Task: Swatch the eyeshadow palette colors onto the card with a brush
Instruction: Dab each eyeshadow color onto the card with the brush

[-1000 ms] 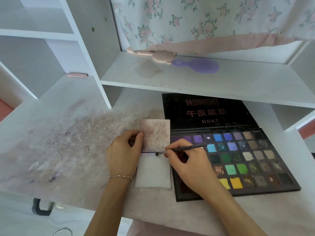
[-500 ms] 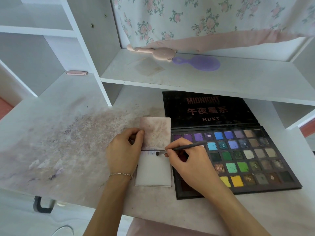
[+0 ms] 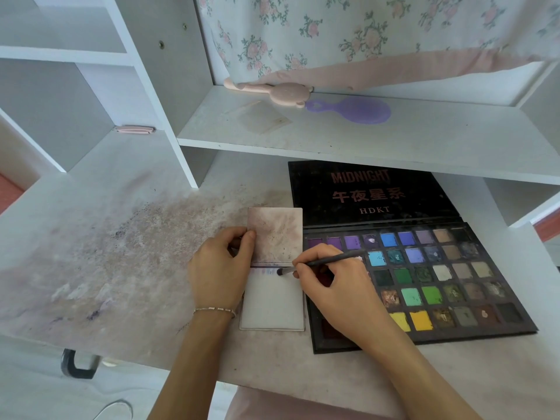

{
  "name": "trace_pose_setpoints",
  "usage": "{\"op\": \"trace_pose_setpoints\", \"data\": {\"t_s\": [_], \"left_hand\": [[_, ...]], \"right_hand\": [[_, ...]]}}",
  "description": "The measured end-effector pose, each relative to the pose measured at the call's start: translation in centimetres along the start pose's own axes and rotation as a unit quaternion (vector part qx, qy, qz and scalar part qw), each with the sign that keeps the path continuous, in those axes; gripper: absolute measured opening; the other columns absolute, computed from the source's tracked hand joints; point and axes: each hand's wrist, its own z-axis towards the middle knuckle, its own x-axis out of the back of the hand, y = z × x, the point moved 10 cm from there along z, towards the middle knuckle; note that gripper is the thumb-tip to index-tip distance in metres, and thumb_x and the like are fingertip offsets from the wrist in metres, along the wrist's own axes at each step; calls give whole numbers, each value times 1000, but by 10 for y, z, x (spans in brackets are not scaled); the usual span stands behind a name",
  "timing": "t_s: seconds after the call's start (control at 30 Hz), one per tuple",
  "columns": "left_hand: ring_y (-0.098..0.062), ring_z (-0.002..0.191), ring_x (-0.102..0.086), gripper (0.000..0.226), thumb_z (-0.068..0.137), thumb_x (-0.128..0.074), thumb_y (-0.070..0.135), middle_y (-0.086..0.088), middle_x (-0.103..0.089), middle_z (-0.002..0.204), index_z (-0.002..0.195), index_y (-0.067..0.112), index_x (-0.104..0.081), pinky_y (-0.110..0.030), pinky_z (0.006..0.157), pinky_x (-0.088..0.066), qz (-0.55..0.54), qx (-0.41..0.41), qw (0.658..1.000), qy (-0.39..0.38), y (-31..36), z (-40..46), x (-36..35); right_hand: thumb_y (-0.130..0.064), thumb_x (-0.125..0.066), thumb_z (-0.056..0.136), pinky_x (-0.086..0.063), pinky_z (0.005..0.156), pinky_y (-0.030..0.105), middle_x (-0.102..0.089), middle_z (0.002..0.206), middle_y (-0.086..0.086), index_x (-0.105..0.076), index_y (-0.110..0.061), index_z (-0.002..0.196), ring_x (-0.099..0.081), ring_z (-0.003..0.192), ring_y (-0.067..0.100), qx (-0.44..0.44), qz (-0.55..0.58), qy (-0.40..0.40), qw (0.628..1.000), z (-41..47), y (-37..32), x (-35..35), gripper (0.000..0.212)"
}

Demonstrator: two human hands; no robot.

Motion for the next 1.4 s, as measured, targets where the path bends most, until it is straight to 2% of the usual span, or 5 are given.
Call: {"op": "trace_pose_setpoints", "data": {"t_s": [0.77,0.9,1.1,1.3,1.4], "left_hand": [[-2,63,-52,13,84,-59,29,14,-58,65,84,22,-70,-14,56,-35,1,0,1000,1,0,0,0],[-4,64,-54,13,84,-59,29,12,-60,66,83,22,-70,-14,57,-36,-3,3,1000,0,0,0,0],[1,62,-52,11,84,-60,27,13,-60,65,81,23,-70,-18,59,-38,-14,6,1000,-1,1,0,1],[0,61,-51,11,84,-60,27,13,-59,63,81,22,-69,-18,57,-37,-12,8,1000,-2,1,0,1],[0,60,-50,12,84,-61,27,14,-56,62,81,21,-70,-16,57,-36,-10,7,1000,1,1,0,1]], "right_hand": [[-19,-57,86,-47,76,13,-61,90,-6,-58,-29,86,-57,84,3,-1,-8,3,1000,0,1,0,10],[-20,-56,85,-47,75,13,-61,89,-7,-54,-36,82,-56,83,1,5,-5,-7,1000,0,0,-1,16],[-19,-55,85,-46,62,10,-63,76,-10,-58,-31,82,-58,73,1,5,89,78,993,-2,-1,19,13],[-18,-54,85,-53,67,23,-68,79,-7,-63,-32,83,-64,76,8,-7,145,144,979,-11,7,47,17],[-11,-53,87,-53,66,21,-69,80,-8,-64,-32,83,-65,77,9,-11,137,168,976,-17,13,65,24]]}}
